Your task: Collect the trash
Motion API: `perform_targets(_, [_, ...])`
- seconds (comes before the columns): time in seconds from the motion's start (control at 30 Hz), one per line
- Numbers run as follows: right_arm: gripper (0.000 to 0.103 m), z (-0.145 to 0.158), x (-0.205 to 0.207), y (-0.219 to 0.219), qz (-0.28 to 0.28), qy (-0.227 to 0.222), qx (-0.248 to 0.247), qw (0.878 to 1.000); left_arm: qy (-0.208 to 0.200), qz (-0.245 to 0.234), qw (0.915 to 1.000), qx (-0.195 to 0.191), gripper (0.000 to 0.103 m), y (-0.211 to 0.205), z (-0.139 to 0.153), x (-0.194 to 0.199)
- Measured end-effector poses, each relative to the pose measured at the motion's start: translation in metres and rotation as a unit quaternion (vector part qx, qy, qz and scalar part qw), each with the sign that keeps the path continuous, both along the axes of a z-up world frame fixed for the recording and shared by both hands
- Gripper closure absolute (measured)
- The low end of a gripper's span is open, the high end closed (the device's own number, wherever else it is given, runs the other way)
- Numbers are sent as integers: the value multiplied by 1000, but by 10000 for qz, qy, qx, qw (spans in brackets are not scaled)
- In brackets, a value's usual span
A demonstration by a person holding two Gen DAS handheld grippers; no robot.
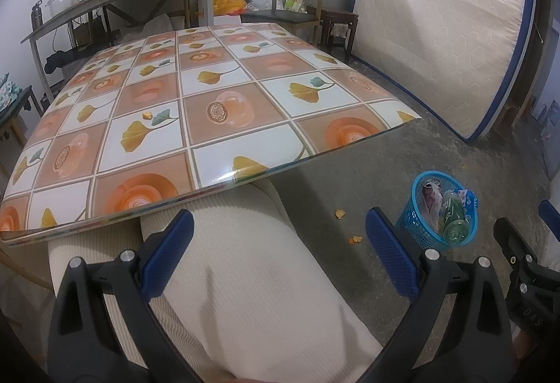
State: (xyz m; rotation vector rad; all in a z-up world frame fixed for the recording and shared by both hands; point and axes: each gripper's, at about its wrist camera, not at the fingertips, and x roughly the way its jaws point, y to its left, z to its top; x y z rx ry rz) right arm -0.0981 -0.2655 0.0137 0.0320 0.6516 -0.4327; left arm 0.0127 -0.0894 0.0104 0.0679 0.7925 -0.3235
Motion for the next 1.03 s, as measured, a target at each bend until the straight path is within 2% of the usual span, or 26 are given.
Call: perform_targets(1.03, [6, -1, 1, 1, 3, 15, -3, 10000, 48, 18, 10000, -13, 8, 2, -5, -2])
